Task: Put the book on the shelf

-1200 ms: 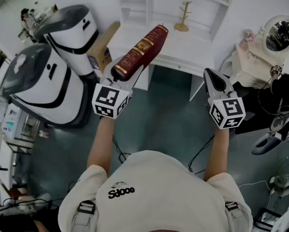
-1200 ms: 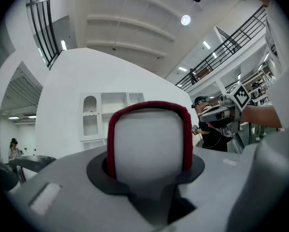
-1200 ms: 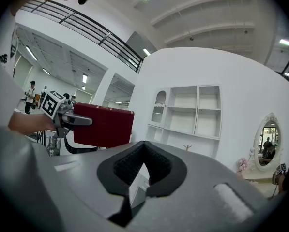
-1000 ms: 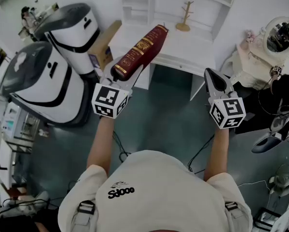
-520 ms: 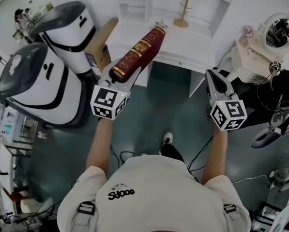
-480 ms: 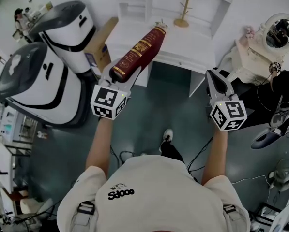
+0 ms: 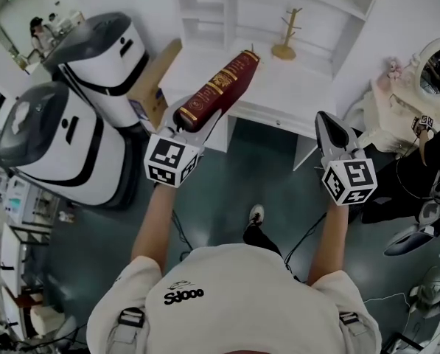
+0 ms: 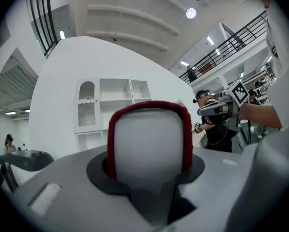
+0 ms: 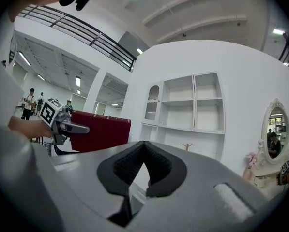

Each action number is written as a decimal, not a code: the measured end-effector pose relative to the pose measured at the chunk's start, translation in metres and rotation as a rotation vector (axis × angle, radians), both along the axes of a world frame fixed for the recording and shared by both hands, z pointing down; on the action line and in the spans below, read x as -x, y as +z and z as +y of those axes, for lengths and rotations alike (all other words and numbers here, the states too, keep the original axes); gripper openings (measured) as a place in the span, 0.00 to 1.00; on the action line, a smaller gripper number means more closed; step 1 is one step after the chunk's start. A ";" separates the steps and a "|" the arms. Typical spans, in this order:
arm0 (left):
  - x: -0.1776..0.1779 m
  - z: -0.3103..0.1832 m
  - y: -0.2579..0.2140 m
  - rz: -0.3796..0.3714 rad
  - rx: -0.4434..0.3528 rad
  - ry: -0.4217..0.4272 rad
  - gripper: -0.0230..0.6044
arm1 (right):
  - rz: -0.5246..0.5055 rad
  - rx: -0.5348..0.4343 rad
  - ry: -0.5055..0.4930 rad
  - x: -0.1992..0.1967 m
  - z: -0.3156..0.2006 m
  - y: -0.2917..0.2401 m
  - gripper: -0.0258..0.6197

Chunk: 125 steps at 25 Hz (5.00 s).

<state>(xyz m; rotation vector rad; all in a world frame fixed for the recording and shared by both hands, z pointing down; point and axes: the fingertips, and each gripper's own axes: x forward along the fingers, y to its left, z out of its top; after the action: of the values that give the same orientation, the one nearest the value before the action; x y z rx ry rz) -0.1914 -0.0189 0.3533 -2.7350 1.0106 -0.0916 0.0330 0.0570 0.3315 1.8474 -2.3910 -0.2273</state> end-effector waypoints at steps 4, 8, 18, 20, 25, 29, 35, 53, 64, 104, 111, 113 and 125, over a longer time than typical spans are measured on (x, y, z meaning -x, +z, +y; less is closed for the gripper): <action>-0.041 -0.053 -0.014 -0.009 -0.010 -0.015 0.40 | 0.003 -0.001 -0.029 -0.038 -0.061 -0.012 0.04; -0.083 -0.104 -0.026 -0.004 -0.010 -0.030 0.40 | 0.015 -0.006 -0.044 -0.082 -0.116 -0.024 0.04; -0.162 -0.177 -0.029 -0.010 0.002 -0.054 0.40 | -0.024 0.010 -0.072 -0.159 -0.195 -0.018 0.04; -0.170 -0.187 -0.028 -0.013 0.002 -0.060 0.40 | -0.027 0.015 -0.080 -0.167 -0.207 -0.016 0.04; -0.180 -0.210 -0.026 -0.027 -0.001 -0.074 0.40 | -0.038 0.027 -0.091 -0.175 -0.226 -0.010 0.04; -0.189 -0.236 -0.030 -0.037 -0.027 -0.069 0.40 | -0.051 0.032 -0.080 -0.180 -0.244 -0.006 0.04; -0.211 -0.306 -0.060 -0.018 -0.094 -0.008 0.40 | -0.040 0.016 -0.021 -0.196 -0.292 -0.015 0.04; -0.281 -0.491 -0.198 -0.107 -0.434 0.122 0.40 | -0.073 -0.044 0.146 -0.222 -0.434 -0.050 0.04; -0.353 -0.552 -0.159 -0.606 -0.667 -0.012 0.41 | -0.070 0.018 0.087 -0.245 -0.477 -0.033 0.04; -0.495 -0.614 -0.097 -1.028 -0.538 0.117 0.82 | -0.099 0.075 0.007 -0.303 -0.488 -0.014 0.04; -0.433 -0.574 -0.115 -0.711 -0.461 0.096 0.64 | -0.076 0.054 -0.014 -0.291 -0.502 -0.026 0.04; -0.412 -0.568 -0.119 -0.603 -0.441 0.061 0.53 | -0.068 0.048 -0.018 -0.287 -0.506 -0.029 0.04; -0.337 -0.542 -0.104 -0.074 -0.176 0.099 0.06 | -0.001 -0.034 0.003 -0.269 -0.515 -0.064 0.04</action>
<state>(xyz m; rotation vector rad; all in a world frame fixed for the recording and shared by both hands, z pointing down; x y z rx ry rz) 0.1458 -0.5611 0.2490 -2.5953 0.8213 -0.0824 0.3017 -0.4578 0.2676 1.8656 -2.3998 -0.2686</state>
